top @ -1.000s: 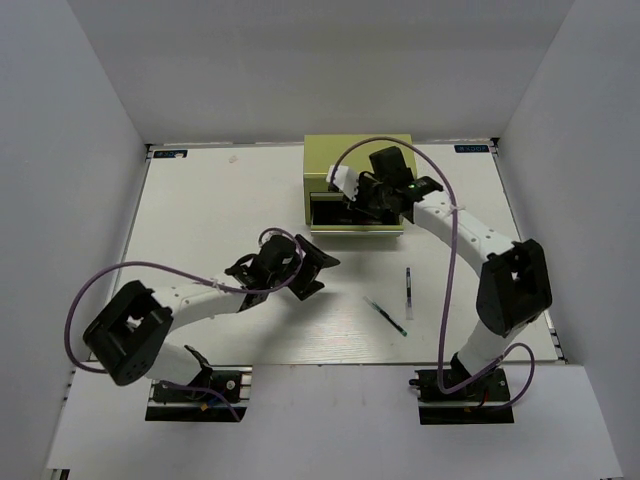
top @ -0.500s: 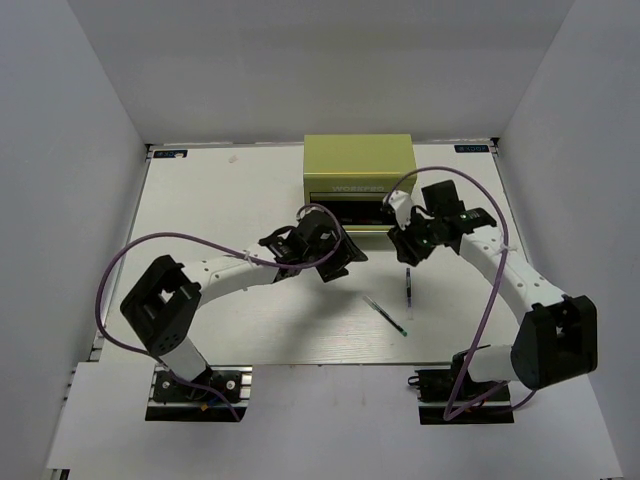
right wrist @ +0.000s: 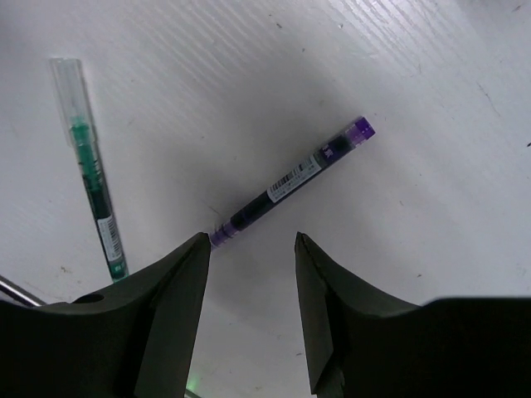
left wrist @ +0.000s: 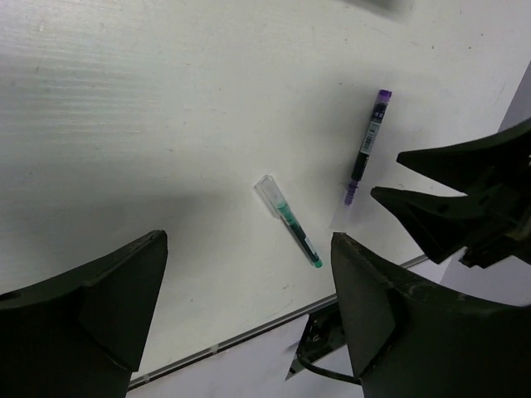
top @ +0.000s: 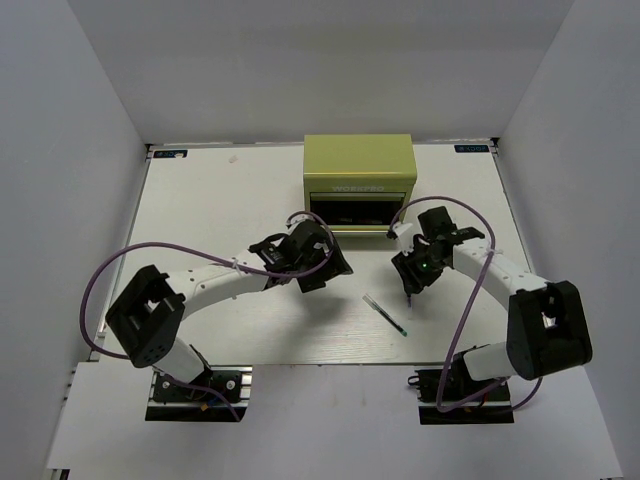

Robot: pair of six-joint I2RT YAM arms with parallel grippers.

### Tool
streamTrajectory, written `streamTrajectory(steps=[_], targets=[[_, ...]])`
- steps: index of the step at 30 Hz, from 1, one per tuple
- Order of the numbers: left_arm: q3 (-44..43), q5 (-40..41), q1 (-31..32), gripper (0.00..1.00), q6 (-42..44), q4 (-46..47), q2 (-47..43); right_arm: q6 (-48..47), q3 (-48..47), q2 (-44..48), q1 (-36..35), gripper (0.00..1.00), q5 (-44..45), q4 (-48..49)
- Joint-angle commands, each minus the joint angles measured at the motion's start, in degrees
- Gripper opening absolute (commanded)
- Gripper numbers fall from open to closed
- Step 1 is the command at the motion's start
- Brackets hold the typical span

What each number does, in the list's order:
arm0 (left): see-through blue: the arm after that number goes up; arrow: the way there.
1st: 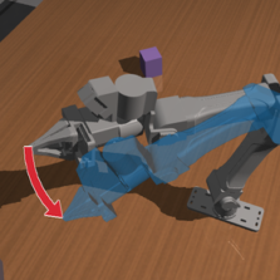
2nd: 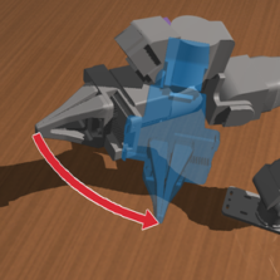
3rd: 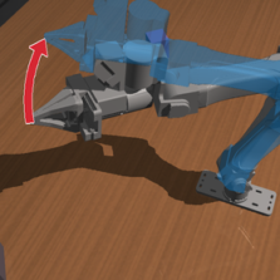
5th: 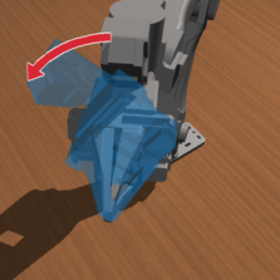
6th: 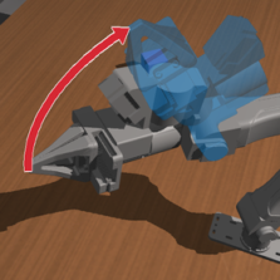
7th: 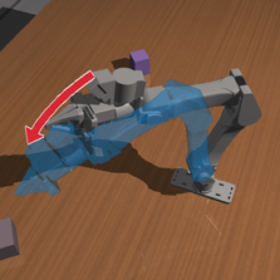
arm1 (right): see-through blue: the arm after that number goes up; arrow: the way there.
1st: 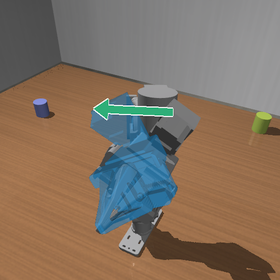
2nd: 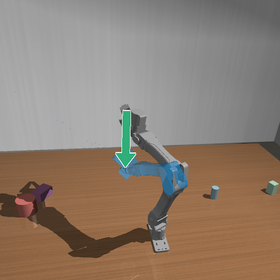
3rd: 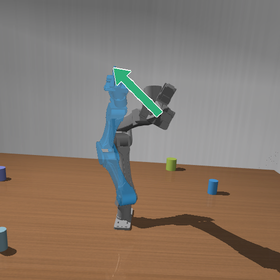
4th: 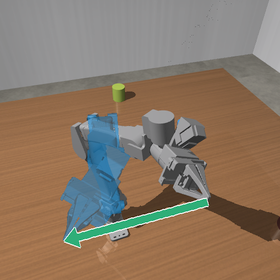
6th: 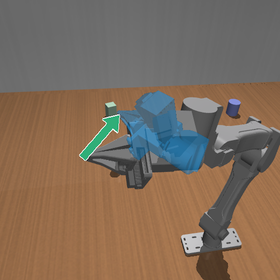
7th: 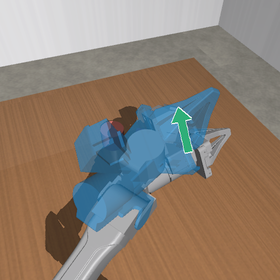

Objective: Sort the stationery into containers
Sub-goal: Pick up the pen from the center of the board.

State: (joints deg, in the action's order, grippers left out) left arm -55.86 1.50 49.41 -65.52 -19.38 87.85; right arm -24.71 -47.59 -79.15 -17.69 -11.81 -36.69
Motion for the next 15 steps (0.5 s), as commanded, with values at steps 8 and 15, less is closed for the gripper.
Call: streamTrajectory(steps=[8, 15], targets=[[-1.45, 1.49, 2.36, 0.95, -3.65, 0.13, -1.28, 6.95, 3.11, -6.89, -0.5, 0.49, 4.6, 9.09], [-2.59, 3.33, 2.89, 0.96, -3.65, -0.4, -0.58, 5.64, 5.05, -6.71, -0.76, 0.35, 4.79, 10.41]])
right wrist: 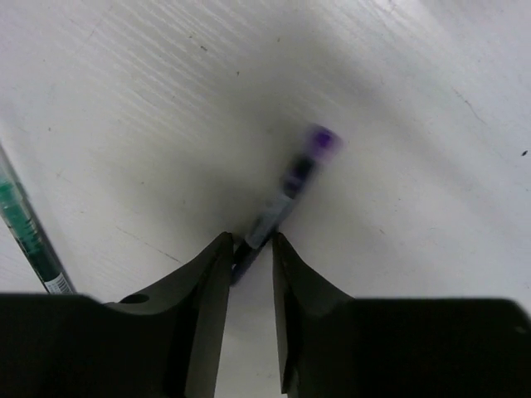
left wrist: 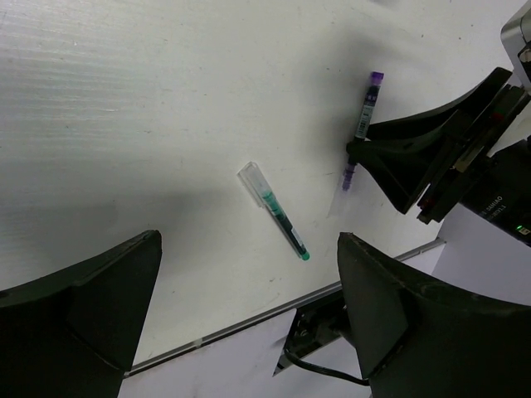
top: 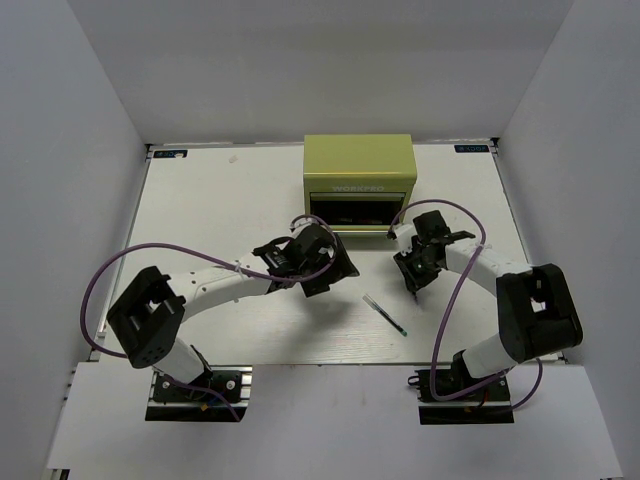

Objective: Sort the stationery into containers
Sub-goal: Pick up the pen from the center of the board, then place the pen in the drawer.

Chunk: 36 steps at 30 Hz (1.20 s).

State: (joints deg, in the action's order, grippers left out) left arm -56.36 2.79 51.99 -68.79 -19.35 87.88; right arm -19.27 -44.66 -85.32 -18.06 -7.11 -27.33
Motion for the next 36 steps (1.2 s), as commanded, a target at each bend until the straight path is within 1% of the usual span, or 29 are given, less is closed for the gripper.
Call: streamTrajectory(steps=[1, 3, 4, 5, 7, 8, 10, 11, 13, 14, 15, 16, 17, 18, 19, 20, 22, 23, 24, 25, 26, 27, 28, 29, 32, 34, 36], targets=[[-2.61, 2.05, 0.31, 0.96, 0.41, -0.42, -0.6, -0.85, 2.21, -0.81, -0.31, 0.3, -0.96, 0.79], [-3.23, 3.44, 0.31, 0.96, 2.42, -0.42, -0.6, -2.26, 2.3, -0.99, -0.3, 0.25, -2.89, 0.0], [-4.01, 4.06, 0.31, 0.96, 6.09, -0.94, -0.6, -3.66, 2.04, -1.08, -0.3, 0.18, -5.17, -0.35], [-4.02, 5.46, 0.31, 0.95, 8.3, -1.64, -0.6, -5.59, 2.04, -0.38, -0.3, 0.15, -8.32, -2.09], [-4.73, 6.7, 0.31, 0.95, 12.87, -1.65, -1.99, -8.32, 1.42, 0.41, -0.13, 0.09, -11.68, -3.95], [-4.73, 7.31, 0.31, 0.95, 18.55, -1.13, -2.88, -13.55, 0.2, 1.63, -0.3, 0.07, -17.44, -7.87], [-2.8, 7.32, 0.31, 0.95, 24.03, 1.23, -5.07, -18.33, -2.34, 2.78, 0.05, 0.02, -21.26, -13.41], [-1.84, 5.49, 0.31, 0.94, 30.15, 2.47, -7.78, -24.35, -4.27, 3.66, 0.13, 0.0, -25.1, -16.23], [1.76, 4.34, 0.31, 0.94, 35.29, 6.23, -10.96, -27.56, -7.7, 5.33, -0.13, 0.0, -26.8, -19.07], [3.0, 3.46, 0.31, 0.93, 38.01, 7.3, -12.54, -31.32, -8.5, 5.86, -0.04, 0.0, -28.38, -19.51], [5.44, 3.45, 0.31, 0.93, 39.42, 8.27, -15.6, -32.23, -9.38, 7.26, -0.3, 0.0, -28.57, -19.95], [6.6, 1.97, 0.31, 0.93, 41.01, 10.19, -17.2, -33.63, -12.43, 7.53, -0.22, 0.0, -28.66, -20.04], [8.61, 1.44, 0.31, 0.91, 43.72, 11.08, -18.6, -34.6, -13.51, 7.54, -0.3, 0.0, -28.48, -20.04], [9.5, 1.43, 0.31, 0.91, 44.53, 11.61, -19.92, -35.22, -14.74, 7.19, -0.3, 0.0, -27.7, -19.26], [11.08, 0.39, 0.31, 0.91, 45.41, 12.93, -22.11, -35.31, -18.93, 7.01, -0.3, 0.0, -27.26, -18.73], [11.79, -0.32, 0.31, 0.9, 47.5, 13.81, -23.09, -35.66, -20.45, 6.57, -0.22, 0.0, -26.99, -18.11], [12.41, -1.02, 0.31, 0.9, 48.57, 15.22, -24.33, -37.15, -24.84, 4.11, -0.48, 0.0, -25.06, -16.36], [13.2, -2.07, 0.31, 0.89, 50.23, 16.35, -24.33, -39.16, -28.42, 2.37, -0.48, 0.0, -23.14, -15.48], [13.2, -3.39, 0.31, 0.89, 51.21, 16.37, -24.33, -39.96, -29.68, 0.44, -0.74, 0.0, -22.34, -14.25], [12.25, -3.92, 0.31, 0.88, 52.7, 16.37, -23.2, -40.75, -31.95, -1.67, -1.09, 0.0, -20.5, -13.11], [11.54, -3.93, 0.31, 0.88, 52.71, 15.84, -23.19, -41.98, -34.67, -2.74, -1.27, 0.0, -20.48, -12.84], [10.75, -4.63, 0.31, 0.88, 54.8, 15.32, -21.62, -42.6, -35.92, -4.05, -1.36, 0.0, -19.35, -12.31], [9.09, -5.15, 0.31, 0.88, 55.95, 14.62, -20.74, -42.96, -37.41, -7.63, -2.06, 0.0, -18.82, -11.78], [8.12, -5.68, 0.83, 0.88, 57.09, 13.3, -20.03, -43.74, -41.86, -8.8, -2.15, 0.0, -18.2, -11.78], [5.74, -7.26, 0.84, 0.88, 61.93, 12.07, -17.57, -45.33, -48.12, -14.08, -3.47, 0.0, -16.62, -12.48], [4.95, -8.67, 1.36, 0.88, 65.53, 11.54, -16.17, -46.21, -50.59, -17.41, -4.43, 0.0, -16.09, -13.36], [4.15, -10.43, 1.89, 0.88, 67.99, 11.53, -15.2, -46.21, -52.62, -19.35, -5.22, 0.05, -15.56, -13.62]])
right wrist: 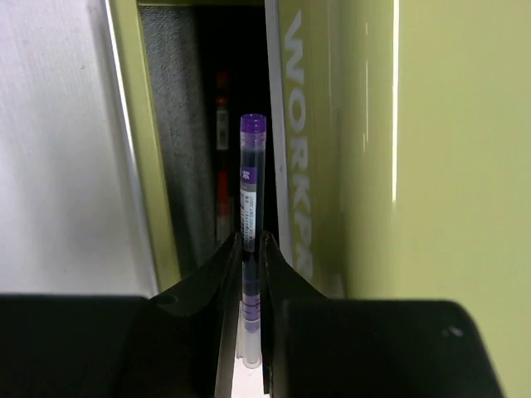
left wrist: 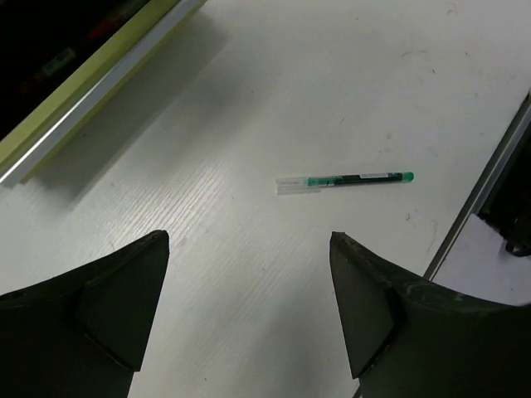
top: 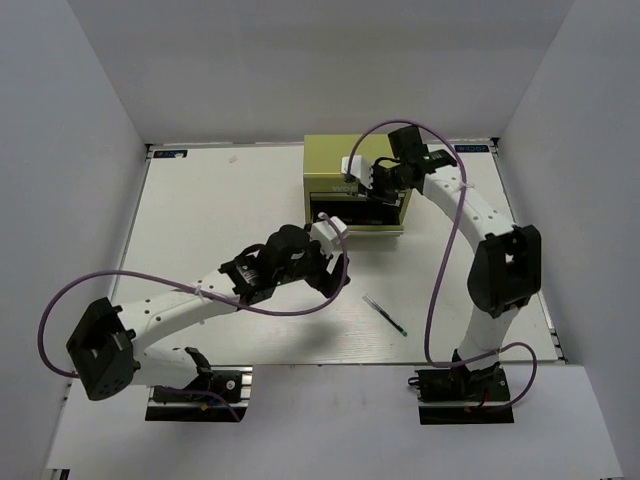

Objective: Sort the stationery into containers
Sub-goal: Place the pen in the drawer, then pick up the pen from the center of the board.

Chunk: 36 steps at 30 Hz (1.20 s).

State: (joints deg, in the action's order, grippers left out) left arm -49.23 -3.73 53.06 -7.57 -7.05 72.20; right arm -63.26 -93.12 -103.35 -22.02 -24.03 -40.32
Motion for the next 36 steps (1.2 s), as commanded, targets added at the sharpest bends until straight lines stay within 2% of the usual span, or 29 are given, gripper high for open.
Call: streamTrajectory(steps=[1, 4, 8, 12, 15, 18, 20, 21, 27, 36], targets=[[-3.67, -4.44, 1.52, 0.88, 9.13, -0.77, 1.09, -2.04, -4.52, -2.55, -1.79, 0.09, 2.14, -1.08], [-6.56, -6.37, 2.75, 0.88, 13.79, -0.77, 4.6, -0.72, -5.93, -4.22, -1.89, 0.26, 2.5, -1.43], [-9.03, -8.57, 4.24, 0.88, 18.29, -1.48, 9.26, 0.59, -6.55, -4.15, -1.71, 0.34, 0.4, -4.15], [-10.96, -9.11, 6.44, 0.88, 20.76, 0.11, 13.48, 3.23, -5.23, -1.6, -1.1, 0.34, -1.1, -4.07], [-12.72, -9.63, 7.93, 0.88, 23.65, 0.72, 17.26, 7.53, -4.79, 1.74, -0.48, 0.29, -2.77, -3.9], [-13.52, -10.34, 9.34, 0.88, 26.11, 0.72, 20.69, 15.6, -4.88, 4.47, 1.63, 0.17, -4.35, -3.45], [-13.52, -10.34, 10.13, 0.88, 27.51, 1.25, 21.92, 19.64, -4.96, 5.35, 3.37, 0.06, -5.93, -3.72], [-13.52, -10.34, 10.74, 0.88, 28.13, 2.03, 23.06, 20.37, -5.05, 6.31, 4.87, 0.04, -6.46, -4.07], [-14.48, -12.96, 12.42, 0.88, 35.41, 3.36, 27.98, 24.33, -2.33, 8.6, 12.86, 0.04, -10.94, -4.95], [-25.03, -13.58, 13.56, 0.89, 40.88, -1.56, 39.67, 24.77, 5.05, 14.31, 17.19, 0.11, -14.9, -3.81]])
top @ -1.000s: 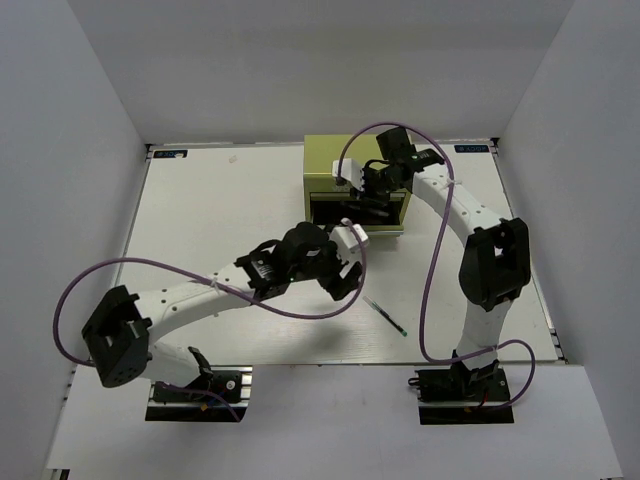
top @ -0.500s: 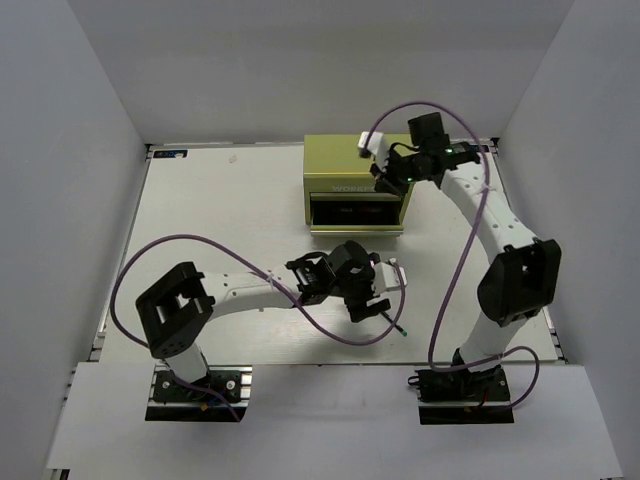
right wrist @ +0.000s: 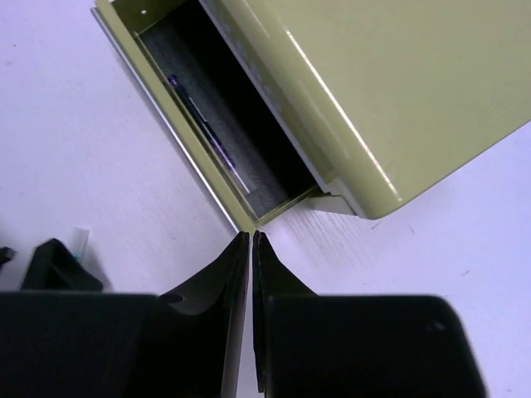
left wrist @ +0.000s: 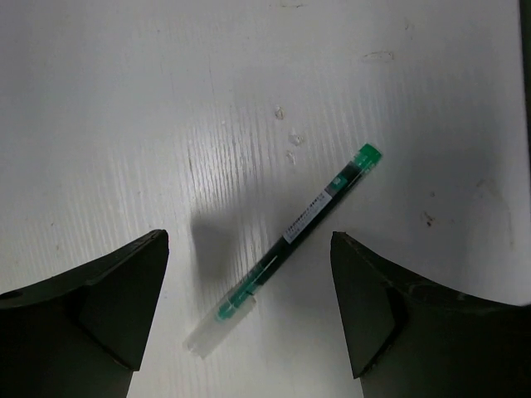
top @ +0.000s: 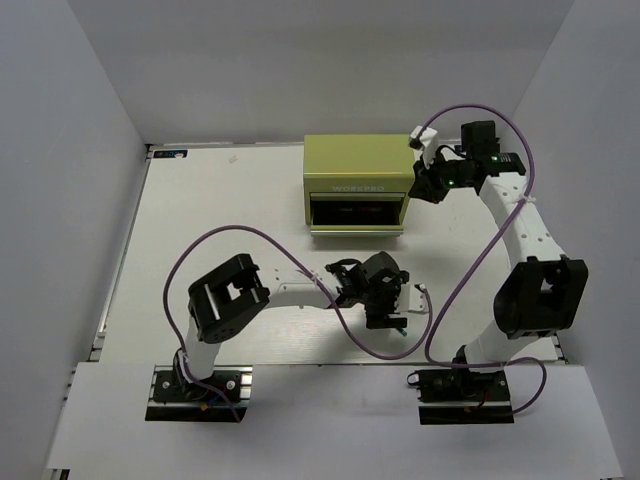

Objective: Sort the stationery into containers
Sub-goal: Pick up the pen from the center of the board.

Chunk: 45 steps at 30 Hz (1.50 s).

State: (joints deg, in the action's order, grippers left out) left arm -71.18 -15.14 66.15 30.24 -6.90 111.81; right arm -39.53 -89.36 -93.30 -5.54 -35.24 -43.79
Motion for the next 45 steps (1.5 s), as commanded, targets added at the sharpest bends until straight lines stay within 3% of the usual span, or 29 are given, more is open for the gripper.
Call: streamTrajectory(steps=[1, 9, 12, 16, 24, 30, 35, 45], targets=[[-4.31, -2.18, 0.47, 0.89, 3.68, -2.33, 1.82, 0.95, 1.82, 4.96, 1.58, 0.11, -4.39, -0.16], [-2.57, -3.58, 0.47, 0.84, 4.21, -4.88, 3.06, 1.21, 6.56, 7.95, 4.31, 0.12, -7.2, 1.16], [-2.56, -2.88, 0.47, 0.74, 4.21, -6.19, 4.46, 1.56, 7.53, 8.74, 4.57, 0.12, -8.35, 1.78], [-3.18, -2.35, 0.47, 0.46, 2.37, -8.74, 5.61, 1.65, 8.94, 9.8, 4.84, 0.12, -9.4, 1.87], [1.3, -3.94, 0.47, 0.26, 1.84, -12.88, 4.04, 1.03, 13.07, 12.7, 4.75, 0.14, -10.46, 3.27], [1.83, -2.81, -0.93, 0.09, -7.36, -12.1, 2.63, 1.29, 15.01, 13.84, 6.51, 0.16, -10.37, 4.06], [3.33, 0.89, -1.46, 0.05, -11.25, -5.6, 0.17, 1.38, 16.67, 14.55, 6.68, 0.2, -9.49, 4.94], [2.01, 8.88, -3.84, 0.0, -11.78, -2.52, -3.35, 1.74, 17.91, 15.51, 7.12, 0.21, -8.96, 5.82]])
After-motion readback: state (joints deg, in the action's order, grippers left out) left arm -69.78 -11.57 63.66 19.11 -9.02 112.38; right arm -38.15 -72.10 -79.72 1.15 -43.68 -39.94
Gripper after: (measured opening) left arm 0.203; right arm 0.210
